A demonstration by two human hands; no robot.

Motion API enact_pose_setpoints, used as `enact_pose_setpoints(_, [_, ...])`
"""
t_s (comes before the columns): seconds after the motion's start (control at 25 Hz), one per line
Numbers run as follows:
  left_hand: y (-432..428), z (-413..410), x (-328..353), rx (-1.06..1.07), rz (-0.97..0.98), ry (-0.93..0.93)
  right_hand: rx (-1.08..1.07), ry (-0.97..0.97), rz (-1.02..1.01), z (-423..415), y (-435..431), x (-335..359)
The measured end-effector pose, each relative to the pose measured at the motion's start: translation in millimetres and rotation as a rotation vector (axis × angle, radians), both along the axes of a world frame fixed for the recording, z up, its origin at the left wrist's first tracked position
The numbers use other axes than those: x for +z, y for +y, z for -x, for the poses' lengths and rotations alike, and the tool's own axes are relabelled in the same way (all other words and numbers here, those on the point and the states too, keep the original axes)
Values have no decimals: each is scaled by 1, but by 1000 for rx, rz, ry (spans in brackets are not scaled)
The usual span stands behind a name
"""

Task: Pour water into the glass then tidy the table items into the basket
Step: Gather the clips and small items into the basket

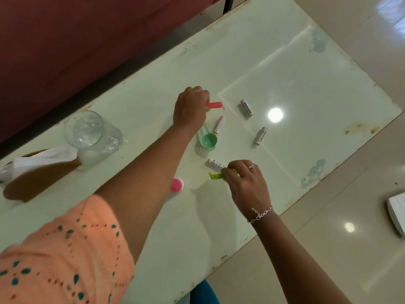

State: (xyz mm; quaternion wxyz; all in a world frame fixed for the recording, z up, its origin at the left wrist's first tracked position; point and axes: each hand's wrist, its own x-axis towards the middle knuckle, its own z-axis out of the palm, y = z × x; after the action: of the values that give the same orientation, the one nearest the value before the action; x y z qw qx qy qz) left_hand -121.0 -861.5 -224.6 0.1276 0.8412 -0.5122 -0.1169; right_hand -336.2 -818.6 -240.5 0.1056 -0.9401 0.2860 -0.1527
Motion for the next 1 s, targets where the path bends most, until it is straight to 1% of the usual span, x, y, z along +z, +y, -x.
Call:
enact_pose_setpoints(0.08, [38,-1,13,157,109,114,-13,-4,-17,-1,3,12])
enact_pose_setpoints(0.16, [79,5,23,264,171,192,-14,-1,-33,-4,7,23])
enact_pose_setpoints(0.32, [160,12,39,465,243,353,66,-23,-91,-27,43,50])
enact_pose_setpoints(0.44, [221,4,56,589,270,430,151,-49,-162,-55,88,71])
enact_pose_setpoints(0.6, [301,-16,75,705,295,463,267,-53,-218,-98,149,91])
enact_pose_setpoints(0.76, [391,-41,89,892,337,479,430,-47,-246,-149,216,105])
enact_pose_setpoints(0.84, [430,-46,96,966,341,468,478,-18,-249,-169,243,110])
enact_pose_setpoints(1.0, [524,-51,108,1144,405,415,663,42,-305,-211,312,119])
